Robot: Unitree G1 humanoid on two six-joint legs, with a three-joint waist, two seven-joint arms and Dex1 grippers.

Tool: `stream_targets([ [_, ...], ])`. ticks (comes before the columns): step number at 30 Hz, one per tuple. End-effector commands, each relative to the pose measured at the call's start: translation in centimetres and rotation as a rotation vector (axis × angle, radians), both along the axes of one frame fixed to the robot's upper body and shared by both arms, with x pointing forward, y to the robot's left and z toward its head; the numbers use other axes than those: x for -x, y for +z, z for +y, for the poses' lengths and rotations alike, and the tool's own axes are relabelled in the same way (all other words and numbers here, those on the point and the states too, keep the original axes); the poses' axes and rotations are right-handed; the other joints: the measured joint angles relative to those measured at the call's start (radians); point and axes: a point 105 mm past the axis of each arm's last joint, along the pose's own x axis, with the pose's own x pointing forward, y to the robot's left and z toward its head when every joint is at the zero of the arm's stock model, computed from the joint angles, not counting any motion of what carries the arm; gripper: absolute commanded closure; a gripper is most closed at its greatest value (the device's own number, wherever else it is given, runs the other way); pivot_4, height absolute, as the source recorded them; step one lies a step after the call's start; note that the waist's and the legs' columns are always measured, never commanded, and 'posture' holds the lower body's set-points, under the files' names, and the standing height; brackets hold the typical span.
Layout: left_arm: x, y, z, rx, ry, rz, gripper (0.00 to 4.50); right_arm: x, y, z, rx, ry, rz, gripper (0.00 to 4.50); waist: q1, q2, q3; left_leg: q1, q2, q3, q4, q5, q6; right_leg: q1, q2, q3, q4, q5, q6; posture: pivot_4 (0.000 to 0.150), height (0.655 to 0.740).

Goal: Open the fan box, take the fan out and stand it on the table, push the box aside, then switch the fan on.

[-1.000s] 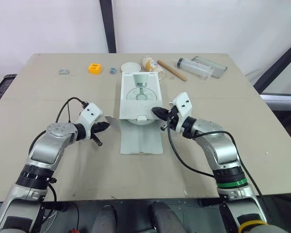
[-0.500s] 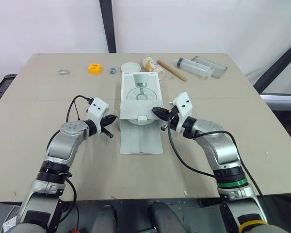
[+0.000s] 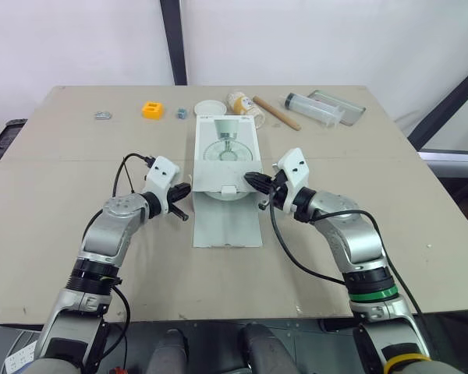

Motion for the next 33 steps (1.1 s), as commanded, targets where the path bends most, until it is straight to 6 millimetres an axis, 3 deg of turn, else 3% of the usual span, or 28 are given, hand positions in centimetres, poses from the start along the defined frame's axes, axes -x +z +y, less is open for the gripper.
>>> stream_targets([
  [1,0.0,1.6,-0.5,0.022,-0.014,-0.056,4.50,0.2,-0.6,0.3,0.006,0.010,0.021,4.46,0.000,0.000,0.000,0.000,0.000,0.000,0.000,0.000,0.000,0.000,0.000,0.000,0.000,0.000,0.000,0.150,0.7400],
  [22,-0.9,2.4,-1.4,0.029,-0.012,-0.101,4.50,0.5,-0.7,0.5,0.002,0.007,0.025,4.46,0.002,0.000,0.000,0.000,0.000,0.000,0.000,0.000,0.000,0.000,0.000,0.000,0.000,0.000,0.000,0.150,0.7400],
  [33,0.4,3.3,-0.1,0.120,-0.013,-0.119,4.50,0.7,-0.8,0.5,0.001,0.008,0.029,4.46,0.001,0.000,0.000,0.000,0.000,0.000,0.000,0.000,0.000,0.000,0.000,0.000,0.000,0.000,0.000,0.150,0.7400],
])
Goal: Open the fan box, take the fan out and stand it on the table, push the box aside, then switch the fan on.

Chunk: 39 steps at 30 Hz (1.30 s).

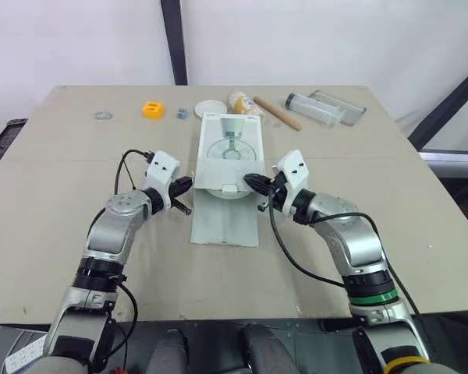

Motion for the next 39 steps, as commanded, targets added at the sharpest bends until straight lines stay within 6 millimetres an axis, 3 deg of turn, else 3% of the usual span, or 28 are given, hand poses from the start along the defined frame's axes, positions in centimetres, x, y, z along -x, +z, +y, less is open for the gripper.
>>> stream_targets([
  [1,0.9,2.3,0.2,0.064,-0.033,-0.072,4.50,0.3,-0.7,0.4,0.008,0.015,0.023,4.46,0.000,0.000,0.000,0.000,0.000,0.000,0.000,0.000,0.000,0.000,0.000,0.000,0.000,0.000,0.000,0.150,0.7400],
  [7,2.0,3.9,1.5,0.163,-0.035,-0.089,4.50,0.2,-0.9,0.5,0.010,0.018,0.028,4.46,-0.001,0.000,0.000,0.000,0.000,0.000,0.000,0.000,0.000,0.000,0.000,0.000,0.000,0.000,0.001,0.150,0.7400],
  [17,5.8,4.9,3.2,0.341,-0.108,0.022,4.50,0.2,-0.9,0.7,0.008,0.027,0.029,4.46,-0.001,0.000,0.000,0.000,0.001,0.000,0.000,0.000,0.000,0.000,0.000,0.000,0.000,-0.001,0.002,0.150,0.7400],
  [25,9.9,5.8,2.1,0.512,-0.221,0.142,4.50,0.1,-1.1,0.7,0.013,0.033,0.033,4.46,-0.002,-0.001,0.000,0.000,0.001,0.000,0.000,0.000,0.000,0.000,0.000,0.000,0.000,-0.002,0.003,0.150,0.7400],
  [34,12.3,1.8,-0.2,0.707,-0.094,0.370,4.50,0.0,-1.2,0.9,0.021,0.045,0.038,4.46,-0.002,-0.002,-0.001,0.002,0.002,0.000,0.000,0.000,0.000,0.001,0.001,0.000,0.000,-0.001,0.002,0.150,0.7400],
  [39,12.6,-0.7,-0.3,0.757,0.020,0.441,4.50,0.0,-1.2,0.9,0.026,0.051,0.040,4.46,-0.001,-0.004,-0.002,0.003,0.001,0.001,0.000,0.000,0.000,0.002,0.001,0.001,-0.001,-0.001,0.002,0.150,0.7400],
])
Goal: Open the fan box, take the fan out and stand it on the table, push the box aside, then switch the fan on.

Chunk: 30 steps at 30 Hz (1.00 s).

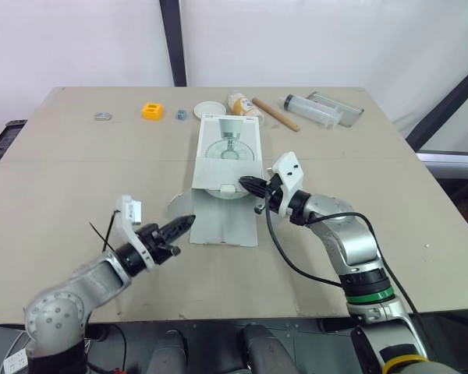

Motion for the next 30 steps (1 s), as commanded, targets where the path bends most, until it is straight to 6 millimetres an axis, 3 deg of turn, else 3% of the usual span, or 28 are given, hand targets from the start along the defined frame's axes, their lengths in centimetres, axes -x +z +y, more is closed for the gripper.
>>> stream_targets([
  [1,0.1,0.4,-0.5,0.021,0.016,-0.018,4.50,0.0,-0.8,0.1,0.020,0.007,0.028,4.46,0.000,0.000,0.000,0.000,0.000,0.000,0.000,0.000,0.000,0.000,0.000,0.000,0.000,0.000,0.000,0.150,0.7400],
  [19,-3.1,-2.0,-4.0,0.001,-0.108,0.023,4.50,0.1,-0.7,-0.3,0.040,0.005,0.030,4.46,0.001,-0.001,-0.001,0.000,-0.001,0.000,0.000,0.000,0.000,0.000,0.000,0.000,-0.001,0.000,0.000,0.150,0.7400],
  [22,-3.4,-2.5,-4.4,-0.005,-0.129,0.030,3.73,0.1,-0.7,-0.3,0.041,0.003,0.031,4.50,0.001,-0.001,-0.001,0.000,-0.001,0.000,0.000,0.000,0.000,0.000,0.000,0.000,-0.001,0.000,0.000,0.150,0.7400],
  [24,-3.5,-2.6,-4.5,-0.005,-0.137,0.034,2.83,0.1,-0.7,-0.4,0.041,0.003,0.031,4.50,0.000,-0.001,-0.001,0.000,-0.001,0.000,0.000,0.000,0.000,0.000,0.000,0.000,-0.001,0.000,0.000,0.150,0.7400],
  [25,-3.6,-2.7,-4.5,-0.011,-0.140,0.036,2.71,0.1,-0.7,-0.4,0.042,0.002,0.031,4.50,0.000,-0.001,-0.001,0.000,-0.001,0.000,0.000,0.000,0.000,0.000,0.000,0.000,-0.001,0.000,0.000,0.150,0.7400],
  [26,-3.6,-2.7,-4.6,-0.016,-0.143,0.033,2.20,0.1,-0.7,-0.4,0.042,0.001,0.030,4.50,0.001,-0.001,-0.001,0.000,-0.001,0.000,0.000,0.000,0.000,0.000,0.000,0.000,-0.001,0.000,0.000,0.150,0.7400],
  [27,-3.8,-2.7,-4.6,-0.022,-0.141,0.030,2.08,0.1,-0.7,-0.4,0.042,0.000,0.030,4.50,0.001,-0.001,-0.001,0.000,-0.001,0.000,0.000,0.000,0.000,0.000,0.000,0.000,-0.001,0.000,0.000,0.150,0.7400],
  [28,-4.0,-2.8,-4.5,-0.030,-0.137,0.026,1.69,0.1,-0.7,-0.4,0.042,0.000,0.029,4.50,0.000,-0.001,-0.001,0.000,-0.001,0.000,0.000,0.000,0.000,0.000,0.000,0.000,-0.001,0.000,0.000,0.150,0.7400],
  [30,-4.4,-2.9,-4.5,-0.031,-0.131,0.024,1.69,0.1,-0.7,-0.3,0.042,0.001,0.029,4.50,0.001,-0.001,-0.001,0.000,-0.001,0.000,0.000,0.000,0.000,0.000,0.000,0.000,-0.001,0.000,0.000,0.150,0.7400],
])
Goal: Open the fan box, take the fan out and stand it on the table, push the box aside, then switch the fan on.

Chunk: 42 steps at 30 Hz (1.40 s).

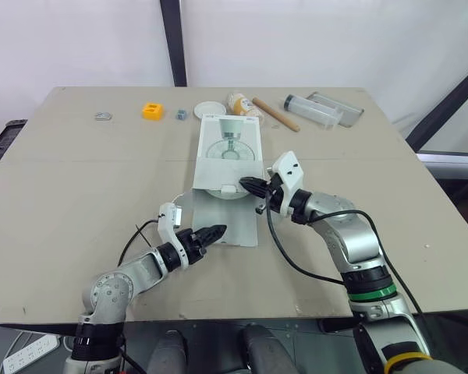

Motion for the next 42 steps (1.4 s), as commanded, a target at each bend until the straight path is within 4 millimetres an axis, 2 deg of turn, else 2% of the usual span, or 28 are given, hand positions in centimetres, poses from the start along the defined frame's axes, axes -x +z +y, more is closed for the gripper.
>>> stream_targets([
  [1,-0.9,0.6,-0.1,-0.002,-0.003,-0.041,1.69,0.1,-0.7,-0.1,0.019,-0.008,0.021,4.50,0.000,0.000,0.000,0.000,0.000,0.000,0.000,0.000,0.000,0.000,0.000,0.000,0.000,0.000,0.000,0.150,0.7400],
  [4,-1.2,0.5,-0.3,0.006,-0.002,-0.038,1.69,0.1,-0.7,0.0,0.019,-0.005,0.021,4.50,0.000,0.000,0.000,0.000,0.000,0.000,0.000,0.000,0.000,0.000,0.000,0.000,0.000,0.000,0.000,0.150,0.7400],
  [7,-1.3,0.5,-0.5,-0.002,-0.005,-0.040,0.94,0.1,-0.7,0.0,0.018,-0.005,0.020,4.50,0.000,0.000,0.000,0.000,0.000,0.000,0.000,0.000,0.000,0.000,0.000,0.000,0.000,0.000,0.000,0.150,0.7400],
  [9,-1.5,0.5,-0.5,-0.018,0.000,-0.047,0.12,0.1,-0.7,0.0,0.018,-0.004,0.020,4.50,0.000,0.000,0.000,0.000,0.000,0.000,0.000,0.000,0.000,0.000,0.000,0.000,0.000,0.000,0.000,0.150,0.7400],
  [10,-1.7,0.5,-0.5,-0.027,0.005,-0.053,0.05,0.1,-0.7,0.1,0.017,-0.004,0.020,4.50,0.000,0.000,0.000,0.000,0.000,0.000,0.000,0.000,0.000,0.000,0.000,0.000,0.000,0.000,0.000,0.150,0.7400],
  [15,-2.6,0.3,-0.5,-0.035,0.047,-0.057,0.05,0.2,-0.8,0.1,0.019,-0.001,0.021,4.50,0.001,0.000,0.000,0.000,0.000,0.000,0.000,0.000,0.000,0.000,0.000,0.000,-0.001,0.000,0.000,0.150,0.7400],
  [22,-2.7,-0.3,-0.8,0.049,0.053,0.024,0.05,0.1,-0.5,0.0,0.016,-0.006,0.012,4.50,0.001,0.000,-0.001,0.000,0.000,0.000,0.000,0.000,0.000,0.001,0.000,0.000,-0.001,0.000,0.001,0.150,0.7400],
  [42,-4.6,0.2,-0.9,0.140,0.146,0.066,0.05,0.2,-0.5,0.1,0.017,-0.001,0.013,4.50,0.001,0.000,-0.001,0.000,0.000,0.000,0.000,0.000,0.000,0.001,0.000,0.000,-0.002,0.000,0.001,0.150,0.7400],
])
